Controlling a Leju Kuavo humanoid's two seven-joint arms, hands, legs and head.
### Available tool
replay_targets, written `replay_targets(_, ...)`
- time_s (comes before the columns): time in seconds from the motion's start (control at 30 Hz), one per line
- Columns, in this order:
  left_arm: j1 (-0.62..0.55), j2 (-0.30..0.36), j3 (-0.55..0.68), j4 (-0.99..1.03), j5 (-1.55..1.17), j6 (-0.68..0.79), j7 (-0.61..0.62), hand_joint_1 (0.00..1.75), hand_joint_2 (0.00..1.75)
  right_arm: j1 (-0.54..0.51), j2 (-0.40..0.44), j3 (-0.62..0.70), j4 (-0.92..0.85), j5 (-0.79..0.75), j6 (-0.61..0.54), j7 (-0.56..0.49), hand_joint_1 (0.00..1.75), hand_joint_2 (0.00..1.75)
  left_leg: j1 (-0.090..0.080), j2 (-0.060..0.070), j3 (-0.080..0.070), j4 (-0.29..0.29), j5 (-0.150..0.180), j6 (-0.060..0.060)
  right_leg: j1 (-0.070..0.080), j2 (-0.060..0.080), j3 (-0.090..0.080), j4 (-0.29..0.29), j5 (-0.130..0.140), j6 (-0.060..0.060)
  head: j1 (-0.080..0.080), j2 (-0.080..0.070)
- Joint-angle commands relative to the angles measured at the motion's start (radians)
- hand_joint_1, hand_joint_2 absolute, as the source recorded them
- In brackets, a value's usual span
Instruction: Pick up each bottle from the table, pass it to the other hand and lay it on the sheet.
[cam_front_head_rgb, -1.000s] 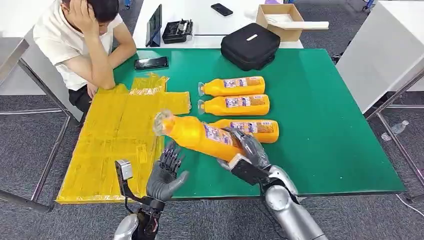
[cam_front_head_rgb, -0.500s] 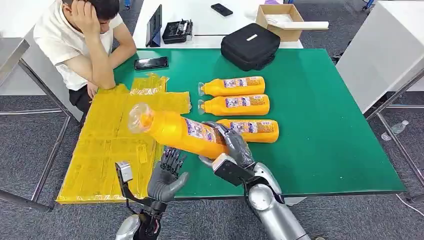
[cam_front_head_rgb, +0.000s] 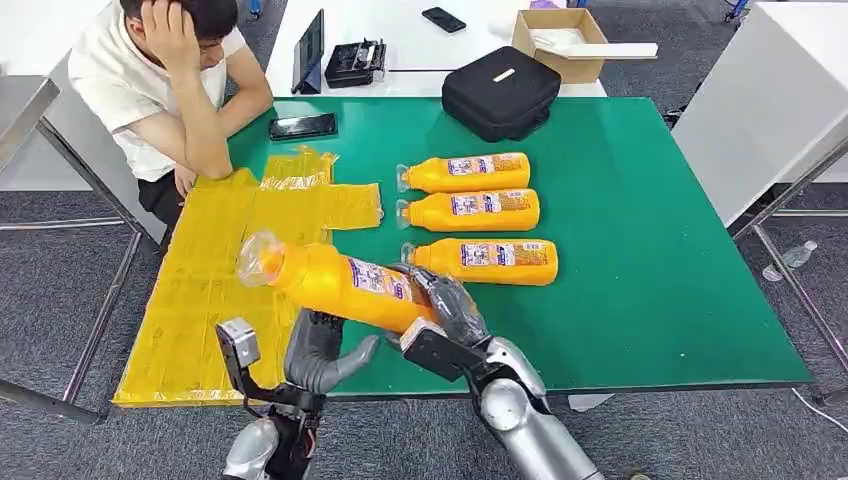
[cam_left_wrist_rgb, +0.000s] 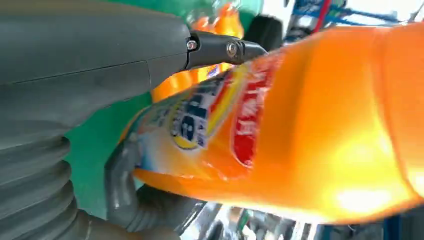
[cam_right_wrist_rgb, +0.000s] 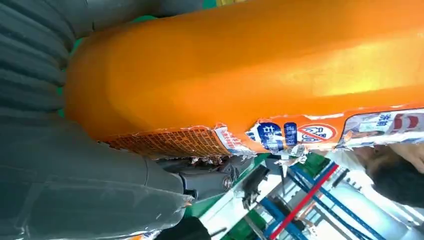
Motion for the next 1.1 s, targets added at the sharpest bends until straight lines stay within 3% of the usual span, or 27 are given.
replay_targets(0.03,-0.003,-0.048,0.044,-0.057,-0.087,0.042,-0.034,0.00,1.75,0.009,0.007,0.050,0.102,0.007,-0.008,0.024,1.75,1.75,0.001,0.000,0.004,0.000,-0.002,0.000,0.002,-0.001,0.005,-0.001,-0.002,-0.004,0.000,0.000)
replay_targets(0.1,-0.006,-0.048,0.040,-0.042,-0.055,0.023,-0.036,0.00,1.75,0.009,0.005,0.061,0.105,0.015,-0.010,0.028,1.75,1.75,0.001,0.001,0.008,0.000,-0.004,0.000,0.002,-0.001,0.009,-0.001,-0.003,-0.006,0.000,0.000)
replay_targets(0.27,-0.023,-0.047,0.040,0.005,0.060,-0.039,-0.007,0.00,1.75,-0.008,0.005,0.084,0.127,0.020,-0.008,0.021,1.75,1.75,0.001,0.000,0.002,0.000,-0.001,0.000,0.001,-0.001,0.002,-0.001,-0.001,-0.003,0.000,0.000)
replay_targets(0.33,-0.030,-0.048,0.051,0.057,0.233,-0.121,0.072,0.00,1.75,-0.022,0.005,0.112,0.141,0.028,-0.010,0.005,1.75,1.75,0.001,0.001,0.003,0.000,-0.001,0.000,0.001,-0.001,0.004,-0.001,-0.001,-0.003,0.000,0.000)
replay_targets(0.97,-0.080,-0.043,0.029,0.122,0.262,-0.145,0.049,0.00,1.75,-0.026,-0.016,0.194,0.128,0.025,-0.008,-0.002,1.75,1.75,0.000,-0.001,0.002,0.000,0.000,0.000,0.001,-0.002,0.002,0.000,-0.001,-0.002,0.000,0.000)
replay_targets(1.0,-0.084,-0.042,0.024,0.124,0.234,-0.125,0.034,1.75,1.75,-0.030,-0.015,0.197,0.123,0.019,-0.007,-0.001,1.75,1.75,0.001,0.000,0.001,0.000,0.000,0.000,0.001,-0.002,0.001,-0.001,0.000,-0.002,0.000,0.000)
replay_targets(1.1,-0.083,-0.045,0.029,0.103,0.164,-0.081,-0.005,1.75,1.75,-0.016,-0.009,0.179,0.099,-0.016,0.003,0.004,1.75,1.75,0.000,-0.001,0.001,0.000,0.000,0.000,0.001,-0.002,0.001,0.000,-0.001,-0.002,0.000,0.000)
